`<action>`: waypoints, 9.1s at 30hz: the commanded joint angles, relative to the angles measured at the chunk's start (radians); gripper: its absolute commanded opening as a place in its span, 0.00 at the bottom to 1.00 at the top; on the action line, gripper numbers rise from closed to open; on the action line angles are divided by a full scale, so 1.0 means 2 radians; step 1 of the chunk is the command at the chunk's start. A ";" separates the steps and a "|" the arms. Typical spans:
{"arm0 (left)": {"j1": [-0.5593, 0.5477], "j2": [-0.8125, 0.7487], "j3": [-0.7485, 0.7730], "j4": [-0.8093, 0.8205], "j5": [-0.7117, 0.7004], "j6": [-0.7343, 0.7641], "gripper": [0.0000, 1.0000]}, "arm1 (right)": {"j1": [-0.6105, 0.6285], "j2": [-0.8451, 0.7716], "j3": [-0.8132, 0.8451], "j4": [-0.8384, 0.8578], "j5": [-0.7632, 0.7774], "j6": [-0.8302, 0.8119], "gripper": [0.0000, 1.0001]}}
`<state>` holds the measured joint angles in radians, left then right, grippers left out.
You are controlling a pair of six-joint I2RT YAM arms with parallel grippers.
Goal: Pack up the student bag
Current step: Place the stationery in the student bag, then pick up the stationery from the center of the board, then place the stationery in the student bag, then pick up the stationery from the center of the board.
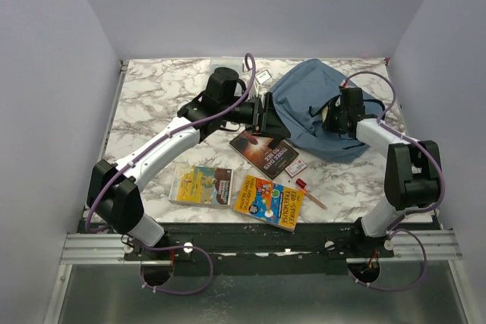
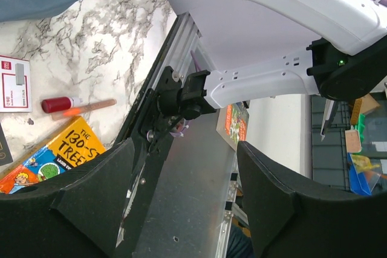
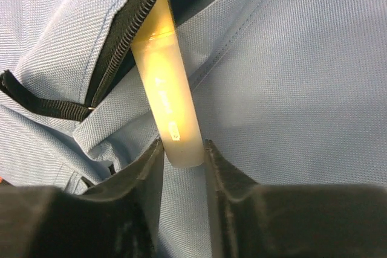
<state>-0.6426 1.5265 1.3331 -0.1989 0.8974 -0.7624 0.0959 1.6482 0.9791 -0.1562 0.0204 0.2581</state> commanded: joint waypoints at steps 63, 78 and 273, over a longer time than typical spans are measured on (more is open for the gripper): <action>-0.004 -0.021 0.007 -0.006 0.002 0.023 0.76 | -0.003 -0.027 -0.003 0.097 0.040 0.173 0.11; -0.008 -0.018 0.011 -0.011 0.009 0.025 0.77 | -0.007 -0.010 0.018 0.057 -0.007 0.162 0.17; -0.006 -0.032 -0.002 0.031 0.042 -0.014 0.79 | 0.138 -0.258 -0.208 -0.389 0.028 0.785 0.48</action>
<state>-0.6544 1.4998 1.3327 -0.1581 0.9791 -0.7967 0.3714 1.1103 0.6029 -0.9554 0.0040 1.7401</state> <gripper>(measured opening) 0.786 0.499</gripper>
